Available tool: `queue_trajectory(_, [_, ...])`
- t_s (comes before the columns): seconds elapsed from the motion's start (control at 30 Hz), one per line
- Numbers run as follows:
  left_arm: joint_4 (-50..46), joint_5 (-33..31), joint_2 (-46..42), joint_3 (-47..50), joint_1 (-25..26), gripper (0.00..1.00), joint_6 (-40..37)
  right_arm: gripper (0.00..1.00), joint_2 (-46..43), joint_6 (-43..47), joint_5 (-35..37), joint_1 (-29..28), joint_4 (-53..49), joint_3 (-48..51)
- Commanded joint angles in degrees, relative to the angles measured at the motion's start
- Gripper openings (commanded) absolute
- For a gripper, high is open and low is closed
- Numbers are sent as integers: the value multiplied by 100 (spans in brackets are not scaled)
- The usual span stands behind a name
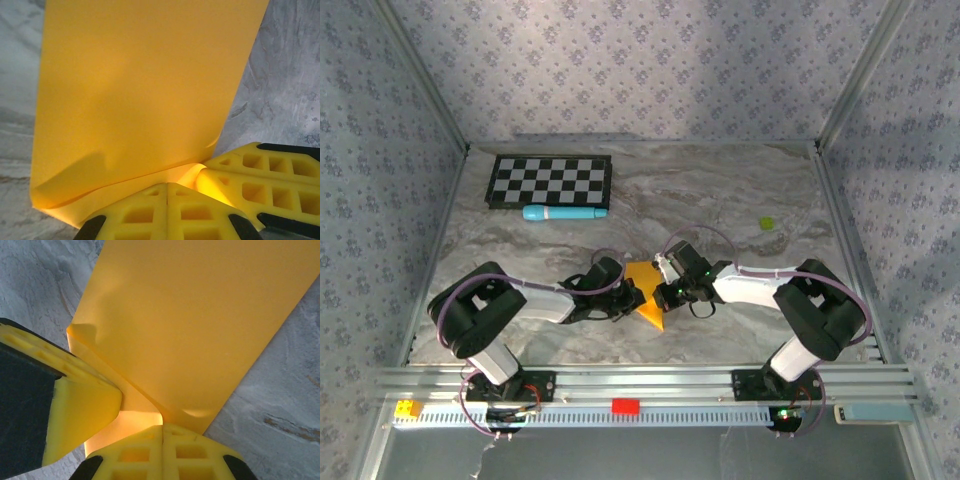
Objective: Fold a paper plane with a square sheet of paper (pick it up from the middle)
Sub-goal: Third fold the triangle at the center of the table.
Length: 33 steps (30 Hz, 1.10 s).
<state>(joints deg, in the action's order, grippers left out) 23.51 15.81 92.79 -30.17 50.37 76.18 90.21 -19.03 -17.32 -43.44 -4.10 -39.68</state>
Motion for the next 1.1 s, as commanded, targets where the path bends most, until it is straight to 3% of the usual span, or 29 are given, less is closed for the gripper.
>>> queue_trajectory(0.0, [-310,-135,-2,55,34,0,28,0,146,-49,103,-22,-161,-55])
queue_trajectory(0.2, [-357,-149,94,47,41,0,11,4,32,-66,28,-22,-229,-126])
queue_trajectory(0.43, [-394,-179,135,12,59,0,-15,27,-643,-271,115,106,-748,-331])
queue_trajectory(0.53, [-408,-166,165,-20,62,0,-24,35,-999,-392,-160,191,-884,-286])
queue_trajectory(0.73, [-386,-158,186,-41,61,0,-33,24,-1019,-702,-1666,23,-527,-119])
queue_trajectory(0.83, [-385,-162,189,-50,61,0,-42,13,-864,-742,-1559,-260,-547,-93])
queue_trajectory(1.07, [-375,-145,204,-59,72,0,-42,7,-435,-892,-1341,-461,-522,-137])
